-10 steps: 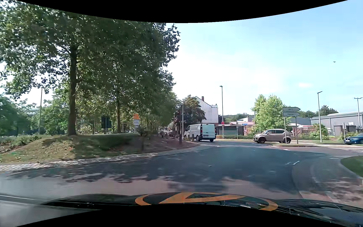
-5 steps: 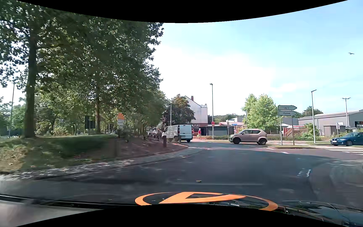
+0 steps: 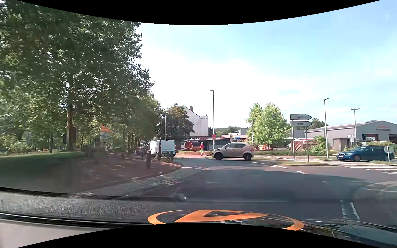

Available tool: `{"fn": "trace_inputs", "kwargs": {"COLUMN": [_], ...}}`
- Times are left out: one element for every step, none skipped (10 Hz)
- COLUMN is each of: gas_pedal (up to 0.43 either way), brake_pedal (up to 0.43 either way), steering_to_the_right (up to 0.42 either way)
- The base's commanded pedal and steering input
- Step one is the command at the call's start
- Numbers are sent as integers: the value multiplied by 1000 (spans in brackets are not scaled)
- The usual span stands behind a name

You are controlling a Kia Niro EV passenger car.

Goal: Follow the waypoints while adhering to traffic rules and regulations

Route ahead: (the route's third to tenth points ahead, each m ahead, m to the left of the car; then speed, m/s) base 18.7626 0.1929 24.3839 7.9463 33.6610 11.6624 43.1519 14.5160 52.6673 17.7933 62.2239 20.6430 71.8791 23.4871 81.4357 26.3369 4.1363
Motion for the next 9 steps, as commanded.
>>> {"fn": "trace_inputs", "kwargs": {"gas_pedal": [98,98,87,87,87,87,87,87,87], "brake_pedal": [0,0,0,0,0,0,0,0,0], "steering_to_the_right": [227,227,219,205,185,166,151,135,118]}}
